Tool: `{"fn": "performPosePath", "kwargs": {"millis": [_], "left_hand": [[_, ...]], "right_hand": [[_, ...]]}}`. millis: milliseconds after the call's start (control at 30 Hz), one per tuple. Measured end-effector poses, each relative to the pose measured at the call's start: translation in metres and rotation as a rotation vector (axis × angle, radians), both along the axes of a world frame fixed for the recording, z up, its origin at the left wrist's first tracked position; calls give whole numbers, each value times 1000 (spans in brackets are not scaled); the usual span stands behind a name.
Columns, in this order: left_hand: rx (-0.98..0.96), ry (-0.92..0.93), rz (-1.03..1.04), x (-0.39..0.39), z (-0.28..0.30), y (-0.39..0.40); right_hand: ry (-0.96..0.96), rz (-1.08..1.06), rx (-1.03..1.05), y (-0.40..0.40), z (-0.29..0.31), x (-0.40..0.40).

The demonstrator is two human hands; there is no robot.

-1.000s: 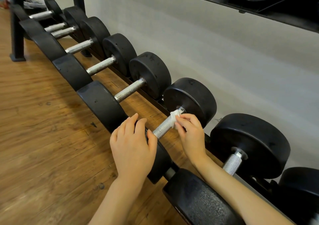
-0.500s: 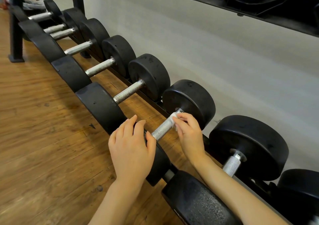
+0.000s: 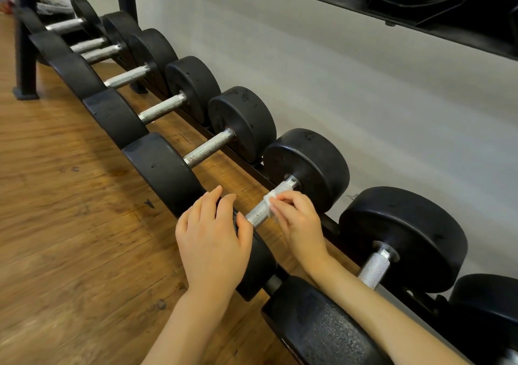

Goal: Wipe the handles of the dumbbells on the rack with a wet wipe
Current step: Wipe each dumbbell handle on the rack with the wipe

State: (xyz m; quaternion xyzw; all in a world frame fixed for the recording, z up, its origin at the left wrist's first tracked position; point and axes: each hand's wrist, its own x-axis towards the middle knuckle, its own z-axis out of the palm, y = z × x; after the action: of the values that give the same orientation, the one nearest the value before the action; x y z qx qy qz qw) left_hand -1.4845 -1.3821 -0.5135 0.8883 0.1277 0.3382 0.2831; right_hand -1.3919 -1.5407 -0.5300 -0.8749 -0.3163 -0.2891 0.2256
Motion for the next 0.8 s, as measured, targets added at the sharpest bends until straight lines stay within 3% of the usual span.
{"fn": "performPosePath", "kwargs": {"millis": [67,200,333,500,667,800], "left_hand": [[-3,-2,0,0,0,0],[-1,-8,-4,0,0,0],[-2,-1,0,0,0,0],[3,-8,-1,-1,1,0],[-5,4,0,0,-1,0],[2,8,-6,0,-1,0]], "right_hand": [[-10,9,-20,-1,0,1],[36,-106,138,-8,4,7],[-7,-10,-11,-2,0,0],[19,-94,134,-7,4,8],[-23,11,-11,-2,-3,3],[-5,-105,78,-5,1,7]]}}
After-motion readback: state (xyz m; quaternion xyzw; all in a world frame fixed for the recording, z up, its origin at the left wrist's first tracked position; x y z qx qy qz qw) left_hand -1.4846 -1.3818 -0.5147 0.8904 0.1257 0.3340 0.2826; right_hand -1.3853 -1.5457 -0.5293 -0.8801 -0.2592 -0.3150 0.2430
